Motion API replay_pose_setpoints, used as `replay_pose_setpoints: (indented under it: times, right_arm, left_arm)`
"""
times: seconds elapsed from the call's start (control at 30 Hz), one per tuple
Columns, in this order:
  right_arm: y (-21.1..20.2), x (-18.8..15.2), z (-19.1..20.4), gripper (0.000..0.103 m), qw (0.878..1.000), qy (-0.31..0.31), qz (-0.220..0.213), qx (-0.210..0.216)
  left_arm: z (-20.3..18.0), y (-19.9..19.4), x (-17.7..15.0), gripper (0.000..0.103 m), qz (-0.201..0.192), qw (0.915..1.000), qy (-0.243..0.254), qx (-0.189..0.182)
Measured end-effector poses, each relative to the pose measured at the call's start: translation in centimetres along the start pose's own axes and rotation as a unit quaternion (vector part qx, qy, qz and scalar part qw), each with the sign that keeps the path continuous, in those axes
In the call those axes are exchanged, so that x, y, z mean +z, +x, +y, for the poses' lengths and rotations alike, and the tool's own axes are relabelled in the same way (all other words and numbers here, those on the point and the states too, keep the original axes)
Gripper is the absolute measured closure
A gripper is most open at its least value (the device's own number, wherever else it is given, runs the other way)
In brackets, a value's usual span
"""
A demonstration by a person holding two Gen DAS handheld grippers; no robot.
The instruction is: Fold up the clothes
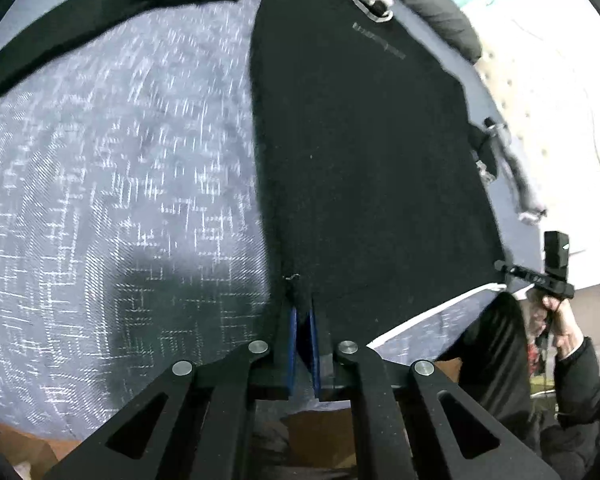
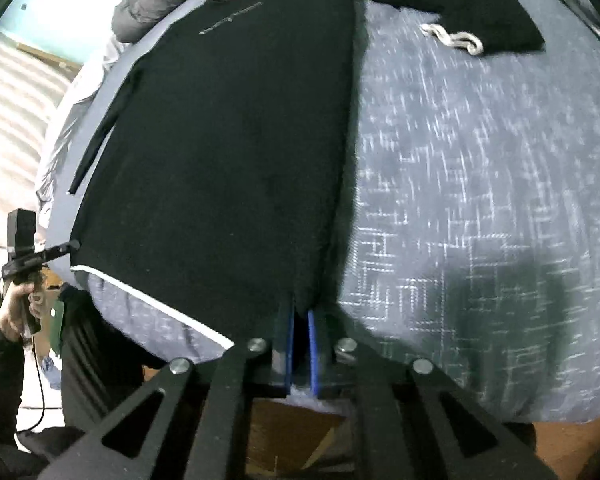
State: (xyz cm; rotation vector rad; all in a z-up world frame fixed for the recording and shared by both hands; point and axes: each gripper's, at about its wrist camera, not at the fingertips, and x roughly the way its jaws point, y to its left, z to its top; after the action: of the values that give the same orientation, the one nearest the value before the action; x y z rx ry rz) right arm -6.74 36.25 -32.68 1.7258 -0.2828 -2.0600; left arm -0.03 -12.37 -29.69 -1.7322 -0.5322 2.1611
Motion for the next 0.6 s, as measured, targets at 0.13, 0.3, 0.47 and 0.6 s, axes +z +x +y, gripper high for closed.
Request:
replay_pose_setpoints:
  times: [0.13,0.3,0.47,0.6]
  right_arm:
    - [-0.7,0.9,-0.2,0.086,1.000,0.007,-0.006,0.008]
    - [-4.8,4.0,-2.2,0.061,0.996,0.028,-0.078,-0.016]
    - [-7.1,8.6,-5.6,0.054,0.985,0.091,-0.142,-0.036]
    - [-6.3,11.9,-6.8,0.048,0.980,0.114,-0.159,-0.035]
  left_arm:
    - [-0.9,0.5,0.2,0.091,-0.002,0.9999,0.008,0.013]
    - [0.0,-2.2,0.0,0.072,-0.032,0.9988,0.018,0.031]
    - [0.6,-4.4,1.0,0.061,-0.067,0.9972,0.009,0.031]
    - [-0.4,-5.2,1.4,0.061,-0.101,0.9944,0.008,0.032]
